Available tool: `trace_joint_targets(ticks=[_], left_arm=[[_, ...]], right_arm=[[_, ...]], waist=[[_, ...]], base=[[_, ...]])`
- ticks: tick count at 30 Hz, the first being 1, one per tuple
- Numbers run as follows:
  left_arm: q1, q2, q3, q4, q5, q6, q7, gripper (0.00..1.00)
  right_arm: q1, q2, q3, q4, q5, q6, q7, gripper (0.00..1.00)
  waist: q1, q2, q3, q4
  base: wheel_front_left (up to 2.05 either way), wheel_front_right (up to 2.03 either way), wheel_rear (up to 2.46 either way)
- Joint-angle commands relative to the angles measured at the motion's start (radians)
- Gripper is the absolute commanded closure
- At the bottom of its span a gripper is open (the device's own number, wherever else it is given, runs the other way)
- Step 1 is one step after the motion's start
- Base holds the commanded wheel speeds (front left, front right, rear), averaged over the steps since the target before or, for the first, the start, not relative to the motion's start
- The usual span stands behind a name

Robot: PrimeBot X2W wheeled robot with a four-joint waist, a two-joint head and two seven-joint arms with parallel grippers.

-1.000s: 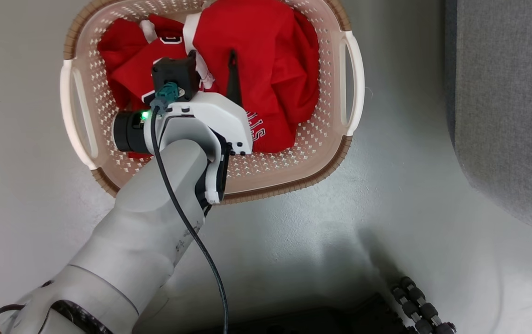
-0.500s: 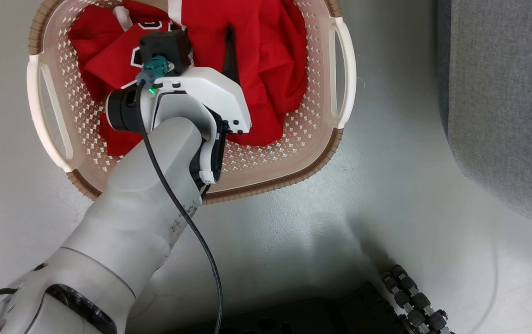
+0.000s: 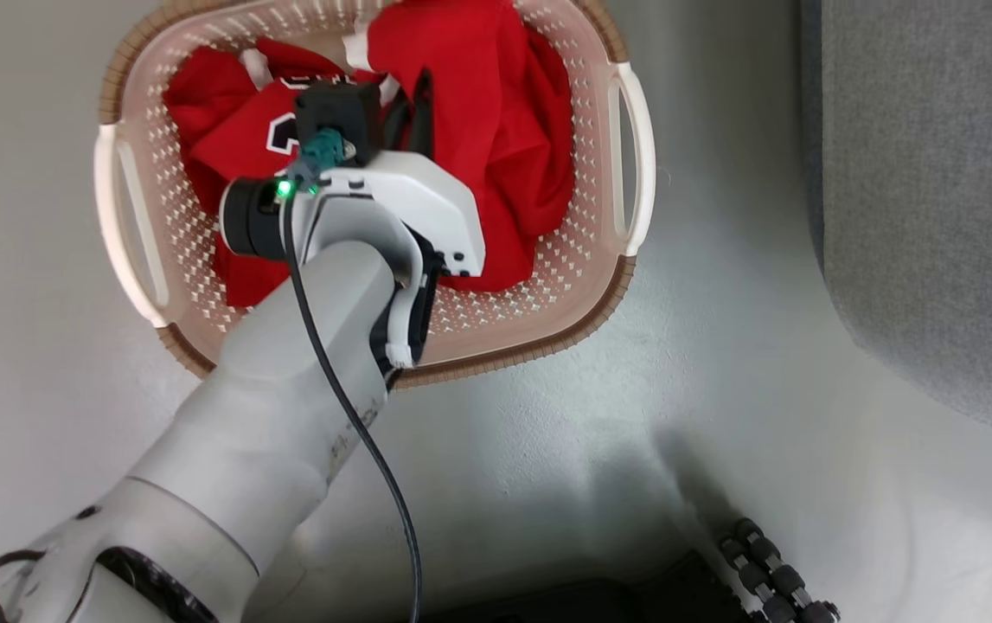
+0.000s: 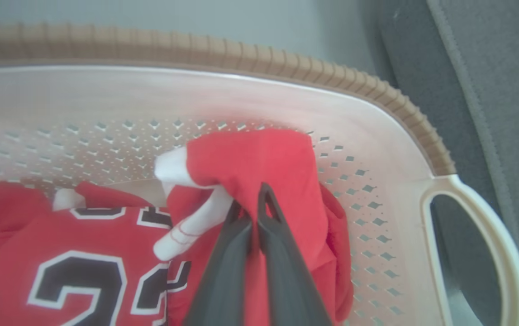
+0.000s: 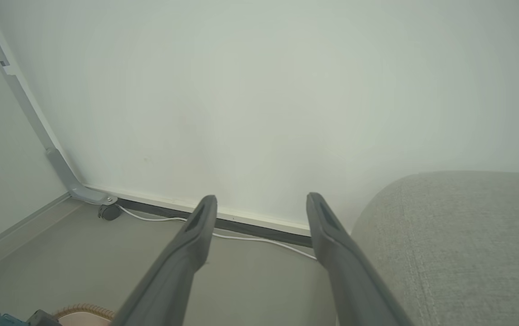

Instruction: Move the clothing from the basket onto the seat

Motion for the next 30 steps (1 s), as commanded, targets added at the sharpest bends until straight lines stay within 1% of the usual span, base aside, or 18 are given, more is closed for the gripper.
trace_joint_targets(ticks=[1,10,11,19,24,25,30], left_arm=[[0.052,0.002,0.019,-0.030,0.022,-0.004,-0.006,1.00],[0.167,0.002,0.078,-0.148,0.157,-0.001,-0.006,1.00],[0.194,0.002,0.092,-0.179,0.187,-0.003,-0.006,1.00],[0.296,0.002,0.145,-0.304,0.321,-0.005,-0.006,1.00],[0.346,0.002,0.170,-0.379,0.406,-0.014,-0.006,1.00],[0.346,0.002,0.170,-0.379,0.406,-0.014,-0.006,1.00],[0.389,0.002,0.212,-0.457,0.475,-0.033,-0.006,1.00]], right_arm=[[0.060,-0.019,-0.001,-0.009,0.010,0.004,-0.005,0.00],[0.103,-0.025,0.018,0.037,0.001,0.004,-0.005,0.00],[0.118,-0.027,0.024,0.051,-0.003,0.004,-0.005,0.00],[0.188,-0.024,0.048,0.108,-0.015,0.004,-0.005,0.00],[0.240,-0.013,0.068,0.153,-0.030,0.004,-0.005,0.00],[0.240,-0.013,0.068,0.153,-0.030,0.004,-0.005,0.00],[0.286,0.015,0.101,0.203,-0.048,0.004,-0.005,0.00]], waist=[[-0.0001,0.0000,-0.028,0.012],[-0.0001,0.0000,-0.165,0.057],[-0.0001,0.0000,-0.199,0.071],[-0.0001,0.0000,-0.357,0.117],[-0.0001,0.0000,-0.465,0.144],[-0.0001,0.0000,-0.465,0.144],[-0.0001,0.0000,-0.572,0.166]], base=[[0.00,0.00,0.00],[0.00,0.00,0.00],[0.00,0.00,0.00],[0.00,0.00,0.00],[0.00,0.00,0.00],[0.00,0.00,0.00],[0.00,0.00,0.00]])
